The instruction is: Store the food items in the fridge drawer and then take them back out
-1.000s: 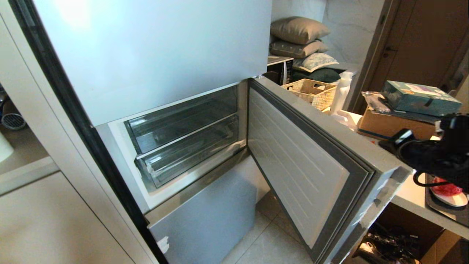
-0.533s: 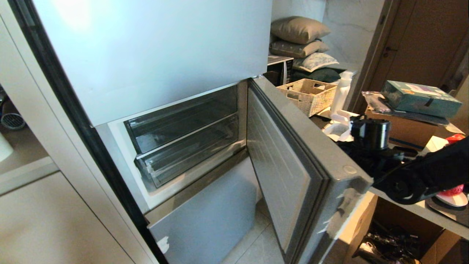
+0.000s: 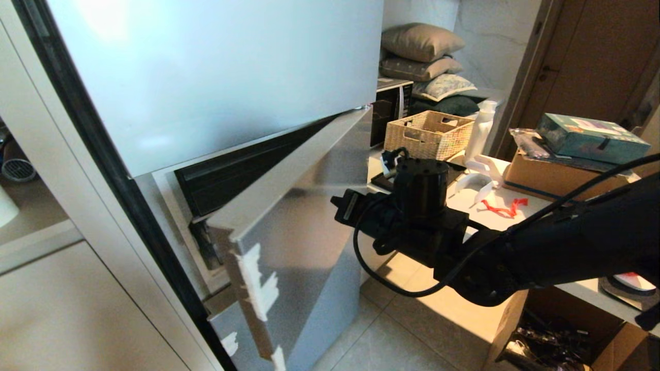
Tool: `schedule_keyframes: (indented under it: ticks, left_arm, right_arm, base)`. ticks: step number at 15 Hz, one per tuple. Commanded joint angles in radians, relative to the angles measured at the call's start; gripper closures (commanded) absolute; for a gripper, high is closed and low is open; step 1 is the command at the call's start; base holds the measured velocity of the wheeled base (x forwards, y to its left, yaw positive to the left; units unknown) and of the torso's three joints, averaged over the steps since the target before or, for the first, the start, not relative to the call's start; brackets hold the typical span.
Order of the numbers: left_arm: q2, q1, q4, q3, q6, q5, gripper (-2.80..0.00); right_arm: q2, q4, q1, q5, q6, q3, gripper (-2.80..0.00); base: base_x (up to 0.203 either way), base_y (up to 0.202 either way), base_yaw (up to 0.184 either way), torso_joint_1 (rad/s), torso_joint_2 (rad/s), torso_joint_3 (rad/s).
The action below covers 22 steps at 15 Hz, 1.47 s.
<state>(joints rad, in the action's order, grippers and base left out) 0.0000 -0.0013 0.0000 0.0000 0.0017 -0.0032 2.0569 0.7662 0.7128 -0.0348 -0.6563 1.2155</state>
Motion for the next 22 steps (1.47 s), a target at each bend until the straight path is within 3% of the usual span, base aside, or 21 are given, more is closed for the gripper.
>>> schedule_keyframes:
  ticks: [1,5,9,15,22]
  left_arm:
    - [0.0,0.0,0.0,0.002,0.0,0.0,0.0]
    - [0.0,0.0,0.0,0.002,0.0,0.0,0.0]
    - [0.0,0.0,0.0,0.002,0.0,0.0,0.0]
    - [0.0,0.0,0.0,0.002,0.0,0.0,0.0]
    - [0.0,0.0,0.0,0.002,0.0,0.0,0.0]
  right_arm:
    - [-0.094,0.006,0.017,0.017,-0.042,-0.04,0.0]
    - [-0.262,0.007,0.018,0.141,-0.097,-0.176,0.0]
    - [-0.372,-0.006,0.02,0.139,-0.079,-0.247,0.0]
    - [-0.22,-0.022,0.022,0.076,-0.051,-0.222,0.0]
    - [-0.147,-0.02,0.053,0.103,-0.052,-0.155,0.0]
  base:
    - [0.0,0.0,0.0,0.0,0.0,0.0]
    - [0.0,0.0,0.0,0.0,0.0,0.0]
    - [0.0,0.0,0.0,0.0,0.0,0.0]
    - [0.0,0.0,0.0,0.0,0.0,0.0]
    - [0.0,0.0,0.0,0.0,0.0,0.0]
